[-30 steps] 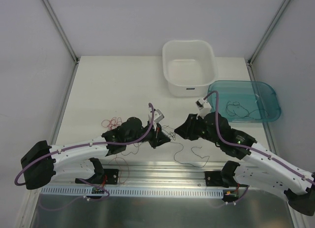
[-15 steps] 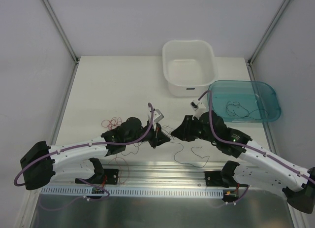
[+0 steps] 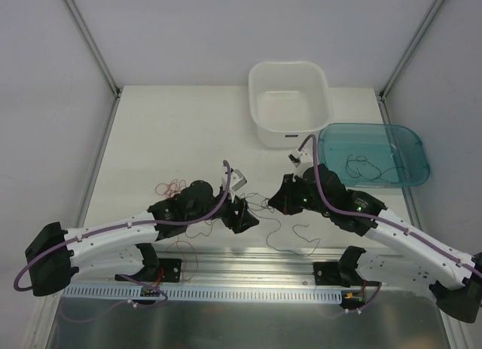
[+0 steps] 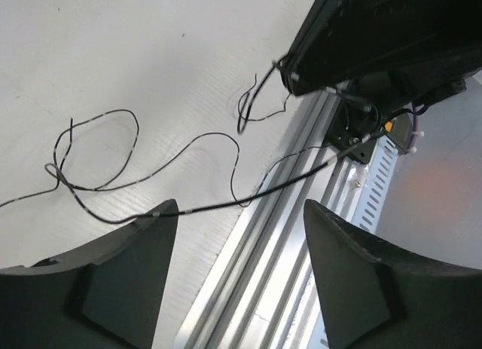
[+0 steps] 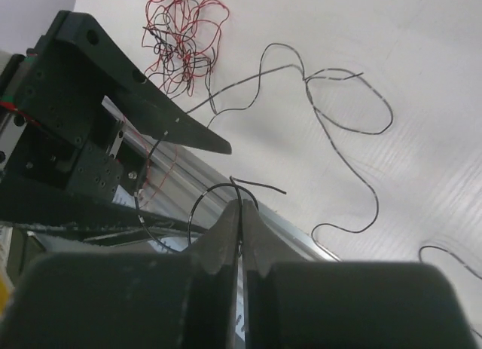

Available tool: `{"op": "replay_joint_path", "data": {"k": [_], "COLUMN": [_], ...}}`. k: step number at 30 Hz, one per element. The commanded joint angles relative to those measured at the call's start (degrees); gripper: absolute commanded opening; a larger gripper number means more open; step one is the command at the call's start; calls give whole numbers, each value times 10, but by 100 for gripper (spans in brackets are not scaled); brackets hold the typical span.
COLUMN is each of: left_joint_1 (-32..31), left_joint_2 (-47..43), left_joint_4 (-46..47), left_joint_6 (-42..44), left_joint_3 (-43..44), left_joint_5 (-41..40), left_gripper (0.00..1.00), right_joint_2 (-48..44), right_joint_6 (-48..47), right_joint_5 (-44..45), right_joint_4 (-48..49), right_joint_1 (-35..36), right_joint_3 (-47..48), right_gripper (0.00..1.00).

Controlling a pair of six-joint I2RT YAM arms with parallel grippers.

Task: Untangle the cables

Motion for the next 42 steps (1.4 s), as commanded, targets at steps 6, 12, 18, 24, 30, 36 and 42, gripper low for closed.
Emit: {"op": "replay_joint_path", "data": {"k": [6,12,18,24,30,36,42], "left_joint_1": [-6,-6,-7,-29,-49,-55,-55], "left_joint_2": [-127,-115,-51,20,45,47,29], "left_joint_4": [-119,-147,-147,-136,-108,-79,-70], "left_joint_6": [79,143,152,159,146,114,96], "left_joint_3": [34,92,138,164,151,108,65], "left_joint_5": [-14,-16,6,22,26,20,-27], "left_gripper": [83,83,77,71,56,45,36], "right_joint_2": [86,141,153,165,161,154,140], "right_joint_6": [-113,-139,-149,-143,-134,-113,-105], "right_joint_5": [15,14,-10,-20,-31,-55,-54], "right_joint_4": [-128,-173,-160,-152,-135,-97,-84], "right_joint_1": [6,30,43,50,50,50,50], "right_joint_3": [126,175,185,188,178,162,155], "right_gripper": [1,1,1,1,1,1,1]}}
